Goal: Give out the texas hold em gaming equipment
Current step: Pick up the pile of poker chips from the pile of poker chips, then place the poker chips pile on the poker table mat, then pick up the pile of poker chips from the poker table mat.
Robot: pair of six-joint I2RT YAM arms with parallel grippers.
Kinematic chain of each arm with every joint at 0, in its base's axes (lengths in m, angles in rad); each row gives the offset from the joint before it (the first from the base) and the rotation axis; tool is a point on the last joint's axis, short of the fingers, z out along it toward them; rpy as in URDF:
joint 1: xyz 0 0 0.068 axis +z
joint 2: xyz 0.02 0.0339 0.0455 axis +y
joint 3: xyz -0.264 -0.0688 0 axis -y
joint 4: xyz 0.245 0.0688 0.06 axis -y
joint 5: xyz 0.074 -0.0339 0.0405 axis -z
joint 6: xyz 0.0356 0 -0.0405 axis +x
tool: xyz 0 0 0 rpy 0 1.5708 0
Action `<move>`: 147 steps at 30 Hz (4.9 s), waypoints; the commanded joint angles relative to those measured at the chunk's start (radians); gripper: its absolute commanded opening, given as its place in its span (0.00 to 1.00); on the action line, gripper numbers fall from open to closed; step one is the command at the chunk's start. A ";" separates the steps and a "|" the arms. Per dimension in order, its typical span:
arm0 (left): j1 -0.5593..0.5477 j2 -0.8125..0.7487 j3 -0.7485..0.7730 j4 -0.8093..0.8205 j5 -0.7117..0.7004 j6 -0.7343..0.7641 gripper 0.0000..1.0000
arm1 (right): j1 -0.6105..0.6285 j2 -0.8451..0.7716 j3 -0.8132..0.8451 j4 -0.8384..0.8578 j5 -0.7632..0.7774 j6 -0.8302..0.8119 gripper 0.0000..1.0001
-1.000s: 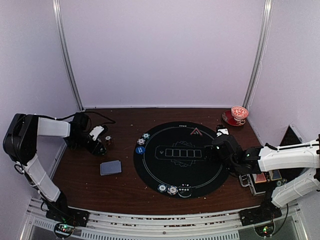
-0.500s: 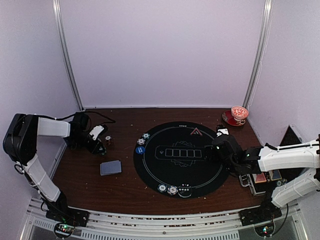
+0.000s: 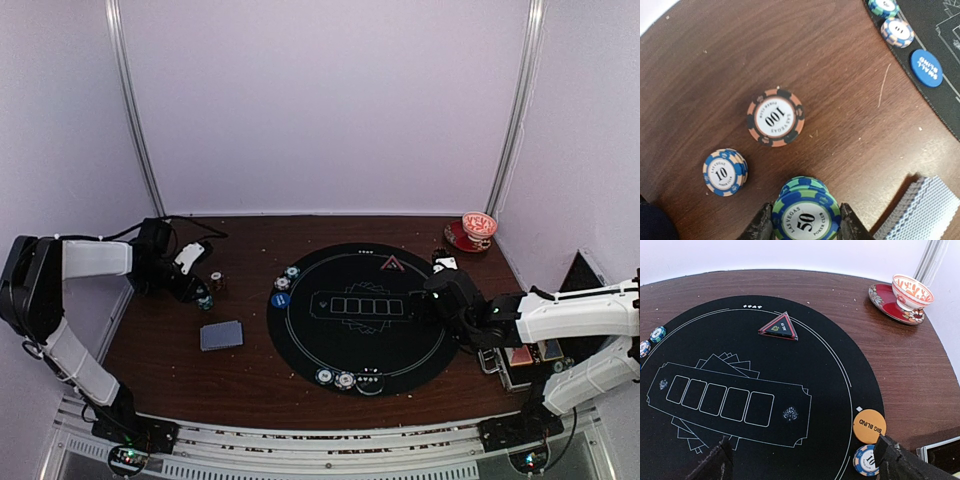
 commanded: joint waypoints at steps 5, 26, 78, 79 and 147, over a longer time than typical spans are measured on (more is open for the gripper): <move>-0.010 -0.116 0.026 -0.078 0.089 0.035 0.29 | -0.005 0.004 -0.009 0.013 0.009 0.007 1.00; -0.720 0.226 0.545 -0.260 -0.102 -0.018 0.31 | -0.156 -0.352 -0.130 -0.079 0.267 0.181 1.00; -1.066 1.072 1.509 -0.369 -0.023 -0.042 0.50 | -0.177 -0.620 -0.191 -0.125 0.330 0.241 1.00; -1.065 1.071 1.507 -0.370 -0.024 -0.041 0.53 | -0.177 -0.617 -0.191 -0.123 0.327 0.239 1.00; -0.324 -0.228 -0.038 0.174 -0.164 -0.082 0.98 | 0.004 0.218 0.051 -0.304 -0.502 0.102 0.84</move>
